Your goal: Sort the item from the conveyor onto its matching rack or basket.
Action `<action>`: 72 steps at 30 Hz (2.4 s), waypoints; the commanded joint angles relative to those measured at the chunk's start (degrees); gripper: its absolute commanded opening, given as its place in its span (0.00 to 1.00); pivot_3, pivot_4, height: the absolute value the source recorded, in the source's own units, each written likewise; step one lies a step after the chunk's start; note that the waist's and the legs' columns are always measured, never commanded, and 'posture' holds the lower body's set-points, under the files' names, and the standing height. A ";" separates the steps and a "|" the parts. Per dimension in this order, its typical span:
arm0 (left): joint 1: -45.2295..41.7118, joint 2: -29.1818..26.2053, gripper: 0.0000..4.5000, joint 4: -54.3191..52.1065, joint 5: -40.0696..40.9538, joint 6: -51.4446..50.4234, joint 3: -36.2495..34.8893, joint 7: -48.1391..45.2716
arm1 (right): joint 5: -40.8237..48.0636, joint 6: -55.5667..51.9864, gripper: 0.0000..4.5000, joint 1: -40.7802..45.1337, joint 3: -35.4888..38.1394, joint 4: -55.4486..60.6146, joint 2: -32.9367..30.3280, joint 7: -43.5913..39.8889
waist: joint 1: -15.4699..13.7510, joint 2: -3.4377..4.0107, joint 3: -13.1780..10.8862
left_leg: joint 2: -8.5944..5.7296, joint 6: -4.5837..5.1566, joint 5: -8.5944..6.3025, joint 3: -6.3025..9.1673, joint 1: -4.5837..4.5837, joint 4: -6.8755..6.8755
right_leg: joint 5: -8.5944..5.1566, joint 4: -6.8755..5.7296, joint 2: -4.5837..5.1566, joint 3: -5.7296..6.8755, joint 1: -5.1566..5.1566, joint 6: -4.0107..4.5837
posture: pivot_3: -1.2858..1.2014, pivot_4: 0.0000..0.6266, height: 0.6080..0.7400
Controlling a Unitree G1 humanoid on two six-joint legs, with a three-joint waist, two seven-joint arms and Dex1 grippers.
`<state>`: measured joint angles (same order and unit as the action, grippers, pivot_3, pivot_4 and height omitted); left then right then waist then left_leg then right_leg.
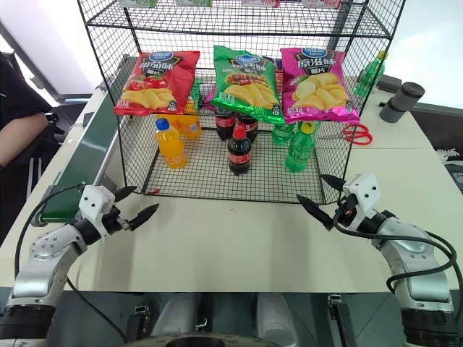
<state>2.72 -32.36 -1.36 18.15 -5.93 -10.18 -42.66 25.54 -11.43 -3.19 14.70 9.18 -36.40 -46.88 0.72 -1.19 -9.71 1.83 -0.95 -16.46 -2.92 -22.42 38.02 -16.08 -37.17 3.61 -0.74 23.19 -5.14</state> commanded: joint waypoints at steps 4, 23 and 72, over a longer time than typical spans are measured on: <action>0.55 -0.74 1.00 -2.78 0.72 0.33 -1.85 0.02 | 0.35 1.12 0.99 -0.61 0.83 0.57 0.44 -0.49 | 0.00 0.00 0.00 | 0.00 0.00 0.00 0.00 0.00 0.00 | 0.00 0.00 0.02 0.00 0.00 0.01 | 0.52 0.24 1.00; -0.78 1.08 1.00 -2.08 1.54 0.51 -0.93 -0.60 | -0.43 2.67 0.99 0.17 0.78 0.08 1.02 -0.45 | 0.00 0.00 0.00 | 0.00 0.00 0.00 0.00 0.00 0.00 | -0.01 0.00 0.02 0.00 0.00 0.01 | 0.52 0.24 1.00; -0.97 3.32 1.00 -1.65 0.85 2.45 0.37 1.20 | -1.79 4.45 0.99 1.33 -1.50 0.15 3.57 1.89 | 0.00 0.00 0.00 | -0.02 0.00 0.00 -0.02 0.00 0.01 | 0.02 -0.02 -0.08 0.03 -0.01 -0.04 | 0.52 0.24 1.00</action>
<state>2.04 -28.62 -1.08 18.76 -3.41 -9.82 -41.19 23.66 -8.10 -2.13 12.67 8.61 -33.10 -45.14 0.72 -1.19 -9.71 1.81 -0.95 -16.46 -2.94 -22.42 38.03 -16.06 -37.19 3.52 -0.71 23.18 -5.18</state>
